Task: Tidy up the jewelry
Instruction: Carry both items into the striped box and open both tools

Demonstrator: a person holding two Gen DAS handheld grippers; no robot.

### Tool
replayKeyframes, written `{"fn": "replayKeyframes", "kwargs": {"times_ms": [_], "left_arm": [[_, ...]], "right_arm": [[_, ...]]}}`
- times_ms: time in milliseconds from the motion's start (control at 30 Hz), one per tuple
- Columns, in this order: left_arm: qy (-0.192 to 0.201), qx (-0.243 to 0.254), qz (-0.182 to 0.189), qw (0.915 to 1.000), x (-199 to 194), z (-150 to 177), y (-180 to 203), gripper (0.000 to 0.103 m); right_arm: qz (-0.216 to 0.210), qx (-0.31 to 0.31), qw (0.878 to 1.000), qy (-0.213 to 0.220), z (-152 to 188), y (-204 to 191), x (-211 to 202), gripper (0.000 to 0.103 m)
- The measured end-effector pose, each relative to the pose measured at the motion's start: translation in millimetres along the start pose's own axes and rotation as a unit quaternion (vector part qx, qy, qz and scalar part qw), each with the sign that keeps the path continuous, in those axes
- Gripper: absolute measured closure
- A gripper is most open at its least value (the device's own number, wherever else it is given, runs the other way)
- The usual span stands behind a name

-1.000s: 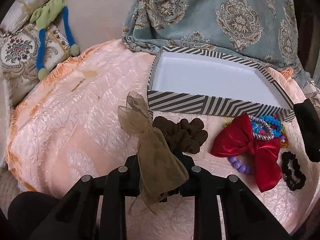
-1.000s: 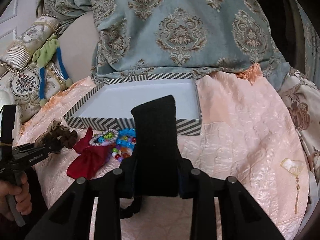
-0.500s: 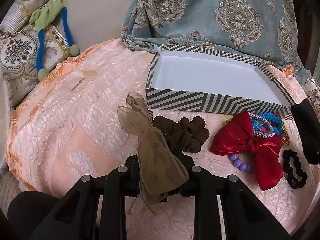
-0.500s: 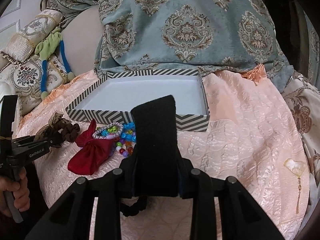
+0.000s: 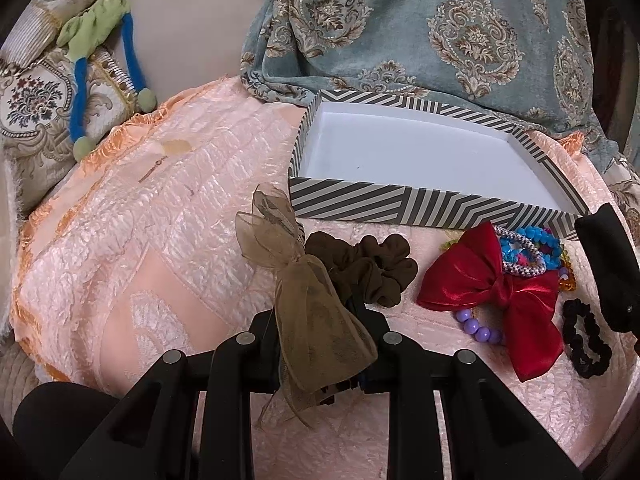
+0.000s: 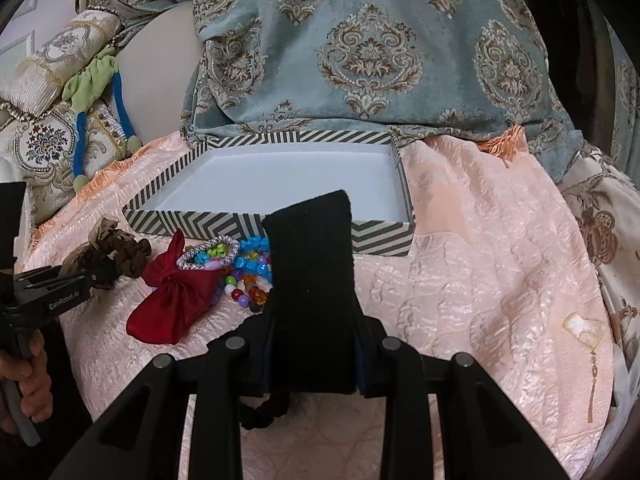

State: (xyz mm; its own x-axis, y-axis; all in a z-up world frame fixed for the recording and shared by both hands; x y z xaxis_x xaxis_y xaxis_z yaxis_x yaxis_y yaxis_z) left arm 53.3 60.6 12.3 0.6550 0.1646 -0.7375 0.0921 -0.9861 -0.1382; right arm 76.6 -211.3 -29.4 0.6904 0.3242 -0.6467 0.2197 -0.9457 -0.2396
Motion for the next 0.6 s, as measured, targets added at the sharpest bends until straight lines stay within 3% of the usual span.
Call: {"fn": "replayKeyframes", "kwargs": {"times_ms": [300, 600], "left_arm": [[0.025, -0.001, 0.022, 0.9994, -18, -13, -2, 0.095], [0.046, -0.016, 0.066, 0.9967, -33, -49, -13, 0.095]], "right_arm": [[-0.004, 0.001, 1.0, 0.005, -3, 0, -5, 0.073], [-0.015, -0.005, 1.0, 0.012, -33, -6, -3, 0.073]]}}
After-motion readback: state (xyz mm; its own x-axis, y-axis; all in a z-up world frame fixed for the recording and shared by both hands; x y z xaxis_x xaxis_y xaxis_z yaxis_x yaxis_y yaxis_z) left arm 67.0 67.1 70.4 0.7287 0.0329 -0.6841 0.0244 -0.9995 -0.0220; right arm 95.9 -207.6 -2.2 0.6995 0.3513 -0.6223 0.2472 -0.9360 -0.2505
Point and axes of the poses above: each gripper's, at about its wrist camera, not at the fingertips, and x roughly the way its jaws point, y to its right, z to its underside, the point moved 1 cm from there along x, roughly the way its jaws point, and after that the axes turned 13 degrees about x, right-handed, at the moved point
